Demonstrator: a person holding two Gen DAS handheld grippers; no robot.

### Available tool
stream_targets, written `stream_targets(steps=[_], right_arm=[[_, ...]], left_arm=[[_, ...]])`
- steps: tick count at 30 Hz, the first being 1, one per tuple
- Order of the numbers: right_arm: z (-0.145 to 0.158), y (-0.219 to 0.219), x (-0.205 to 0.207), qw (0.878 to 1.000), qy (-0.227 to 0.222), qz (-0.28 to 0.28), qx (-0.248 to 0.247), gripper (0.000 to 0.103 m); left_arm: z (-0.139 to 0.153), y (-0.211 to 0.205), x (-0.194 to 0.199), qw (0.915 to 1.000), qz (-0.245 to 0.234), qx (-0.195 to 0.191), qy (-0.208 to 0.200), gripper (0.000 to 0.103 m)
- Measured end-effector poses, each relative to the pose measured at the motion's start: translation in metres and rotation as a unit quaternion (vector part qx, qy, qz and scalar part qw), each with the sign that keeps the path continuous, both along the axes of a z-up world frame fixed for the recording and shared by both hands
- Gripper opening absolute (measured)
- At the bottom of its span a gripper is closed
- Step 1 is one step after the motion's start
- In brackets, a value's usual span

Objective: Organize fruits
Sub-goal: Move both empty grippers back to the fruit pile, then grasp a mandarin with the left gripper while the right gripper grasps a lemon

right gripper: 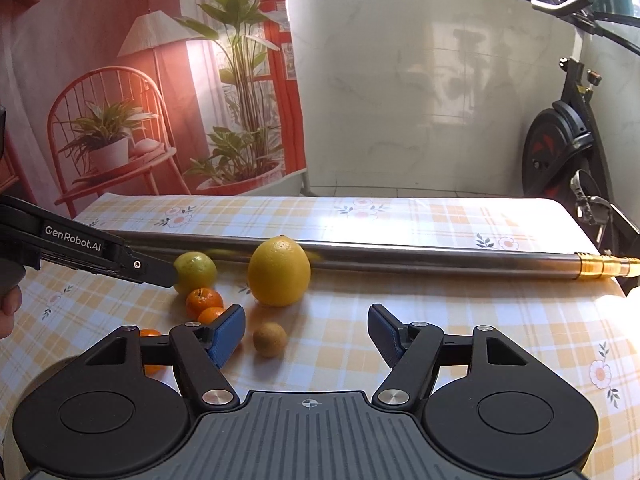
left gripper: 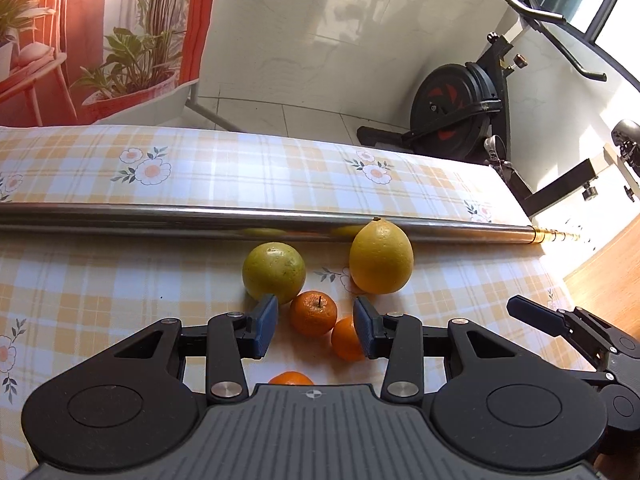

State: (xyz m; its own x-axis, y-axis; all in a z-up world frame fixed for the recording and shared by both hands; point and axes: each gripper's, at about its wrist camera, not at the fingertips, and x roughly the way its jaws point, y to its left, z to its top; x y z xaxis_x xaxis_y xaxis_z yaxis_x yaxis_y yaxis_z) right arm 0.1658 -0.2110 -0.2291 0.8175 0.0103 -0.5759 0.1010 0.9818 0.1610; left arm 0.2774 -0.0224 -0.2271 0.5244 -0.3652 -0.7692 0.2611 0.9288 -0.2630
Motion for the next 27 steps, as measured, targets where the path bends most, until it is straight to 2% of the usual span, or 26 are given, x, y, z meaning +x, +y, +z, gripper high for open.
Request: stream_targets(steps=[3,10,21,27], right_arm=[[-0.006,-0.003,0.001,1.0,0.006,0.0,0.002,0.061],[-0.02,-0.009,0.004,1.0,0.018,0.0,0.009,0.06],[-0.035,-0.01,0.008,0.999,0.033,0.003,0.023,0.057],[-0.036,-0.008,0.008,0.999,0.033,0.006,0.025,0.057]], left_arm=[[-0.01,-0.002,0.01,0.9996,0.015,-0.007,0.022,0.043],[-0.028,-0.003,0.022,0.9961,0.045,-0.037,0.067,0.043],[-0.032,-0.013,0.028,0.9974,0.047,-0.019,0.051,0.043],[-0.042,-0.013,0.031,0.996,0.056,-0.013,0.069,0.042]])
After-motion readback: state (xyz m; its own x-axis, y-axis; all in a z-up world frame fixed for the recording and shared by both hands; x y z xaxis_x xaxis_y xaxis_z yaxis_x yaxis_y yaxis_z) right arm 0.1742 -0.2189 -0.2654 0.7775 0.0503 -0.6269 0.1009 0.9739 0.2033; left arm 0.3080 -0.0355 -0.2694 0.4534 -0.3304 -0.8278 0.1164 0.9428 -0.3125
